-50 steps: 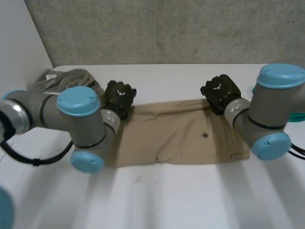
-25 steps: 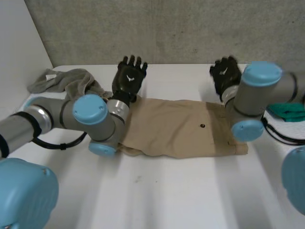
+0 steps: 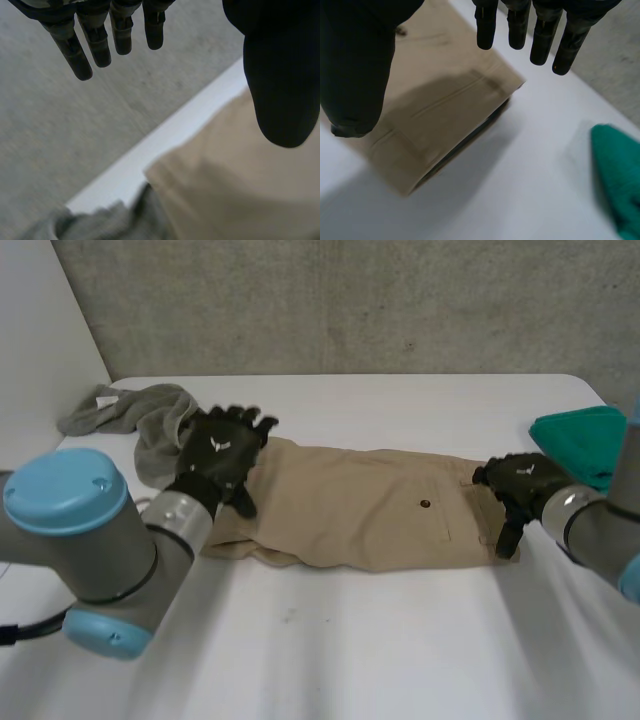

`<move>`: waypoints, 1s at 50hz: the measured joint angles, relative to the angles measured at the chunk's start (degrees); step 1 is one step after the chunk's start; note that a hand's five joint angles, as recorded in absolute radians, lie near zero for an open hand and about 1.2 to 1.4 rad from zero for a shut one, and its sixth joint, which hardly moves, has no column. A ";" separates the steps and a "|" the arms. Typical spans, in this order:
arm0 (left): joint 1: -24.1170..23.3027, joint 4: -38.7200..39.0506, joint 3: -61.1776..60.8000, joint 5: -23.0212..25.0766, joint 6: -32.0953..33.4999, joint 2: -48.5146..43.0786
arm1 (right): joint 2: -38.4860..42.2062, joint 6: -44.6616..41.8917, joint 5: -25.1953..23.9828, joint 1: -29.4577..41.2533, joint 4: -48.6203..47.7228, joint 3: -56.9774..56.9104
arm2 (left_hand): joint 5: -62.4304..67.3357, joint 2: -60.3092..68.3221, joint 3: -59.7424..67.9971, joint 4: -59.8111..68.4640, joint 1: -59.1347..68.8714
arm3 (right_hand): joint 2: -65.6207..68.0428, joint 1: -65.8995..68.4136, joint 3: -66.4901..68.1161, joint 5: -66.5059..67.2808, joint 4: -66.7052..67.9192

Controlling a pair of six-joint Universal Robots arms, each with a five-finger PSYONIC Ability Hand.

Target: Fold the laundry.

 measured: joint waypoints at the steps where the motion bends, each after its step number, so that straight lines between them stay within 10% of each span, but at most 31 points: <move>1: 0.00 -0.10 -0.48 0.14 -0.21 0.11 | 0.09 0.05 -0.35 -0.17 -0.77 0.70 | 0.00 0.00 0.00 0.00 0.00 | 0.25 0.20 0.39 0.42 0.10; 6: 0.00 -0.48 -3.29 0.91 -1.22 0.11 | 2.19 0.26 -2.81 -1.42 -8.03 5.02 | 0.00 0.00 0.00 0.00 0.00 | 8.92 7.28 9.27 7.81 8.28; 13: 0.00 -0.33 -3.62 0.95 -1.11 -0.17 | 5.12 0.52 -3.81 -2.71 -14.59 5.40 | 0.00 0.00 0.00 0.00 0.00 | 54.06 39.52 53.96 49.88 53.21; 37: 0.05 -0.76 -4.54 0.72 -1.18 3.82 | -6.57 -13.89 -6.70 -18.95 -13.00 9.52 | 0.00 0.00 0.00 0.00 0.00 | 54.35 43.01 55.01 51.86 54.54; 50: 1.04 -0.81 -5.44 0.67 -1.18 5.67 | -7.25 -14.97 -11.56 3.32 -10.77 -0.67 | 0.00 0.00 0.00 0.00 0.00 | 54.36 43.95 55.01 52.44 54.55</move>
